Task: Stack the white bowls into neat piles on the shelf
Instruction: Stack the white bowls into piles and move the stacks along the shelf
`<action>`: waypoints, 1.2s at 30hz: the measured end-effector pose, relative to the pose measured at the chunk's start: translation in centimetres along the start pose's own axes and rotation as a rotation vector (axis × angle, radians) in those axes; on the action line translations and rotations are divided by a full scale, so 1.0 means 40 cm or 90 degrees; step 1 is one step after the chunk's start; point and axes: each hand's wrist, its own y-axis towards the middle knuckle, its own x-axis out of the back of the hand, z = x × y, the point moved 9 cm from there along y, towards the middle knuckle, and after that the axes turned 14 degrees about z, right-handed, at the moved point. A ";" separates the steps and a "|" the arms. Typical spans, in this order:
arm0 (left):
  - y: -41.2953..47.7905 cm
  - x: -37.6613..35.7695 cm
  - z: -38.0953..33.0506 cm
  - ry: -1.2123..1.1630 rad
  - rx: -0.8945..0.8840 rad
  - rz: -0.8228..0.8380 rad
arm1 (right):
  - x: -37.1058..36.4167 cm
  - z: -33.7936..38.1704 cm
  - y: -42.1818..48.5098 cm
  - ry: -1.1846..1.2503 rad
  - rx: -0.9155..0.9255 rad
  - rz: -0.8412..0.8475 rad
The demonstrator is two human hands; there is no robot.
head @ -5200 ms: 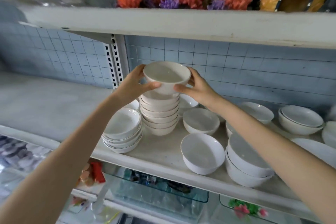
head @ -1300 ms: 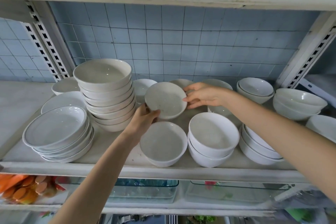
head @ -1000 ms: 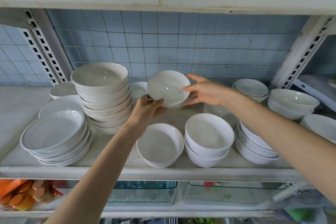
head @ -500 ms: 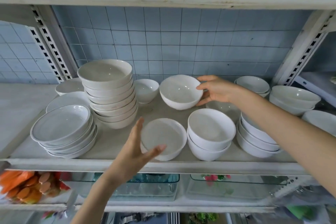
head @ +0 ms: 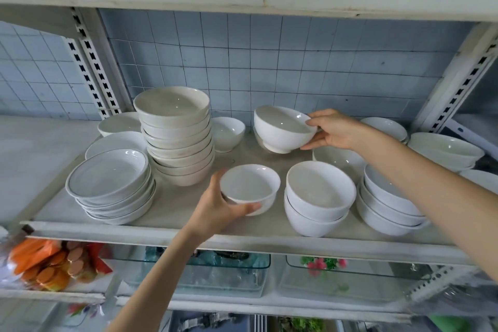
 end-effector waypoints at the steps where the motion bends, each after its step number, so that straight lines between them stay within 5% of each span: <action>1: 0.012 0.004 0.001 -0.024 0.002 0.002 | 0.003 -0.003 0.000 -0.002 -0.003 -0.007; 11: 0.099 -0.009 -0.021 -0.003 -0.006 0.023 | 0.061 0.009 -0.004 -0.002 0.018 -0.044; 18: 0.108 -0.021 -0.074 0.163 -0.004 0.086 | 0.166 0.060 -0.018 0.052 0.060 -0.113; 26: 0.169 -0.041 -0.297 0.239 -0.189 0.039 | 0.264 0.091 -0.049 0.040 0.055 -0.194; 36: 0.396 -0.187 -0.196 0.584 -0.029 0.247 | 0.336 0.034 -0.007 -0.087 -0.030 -0.247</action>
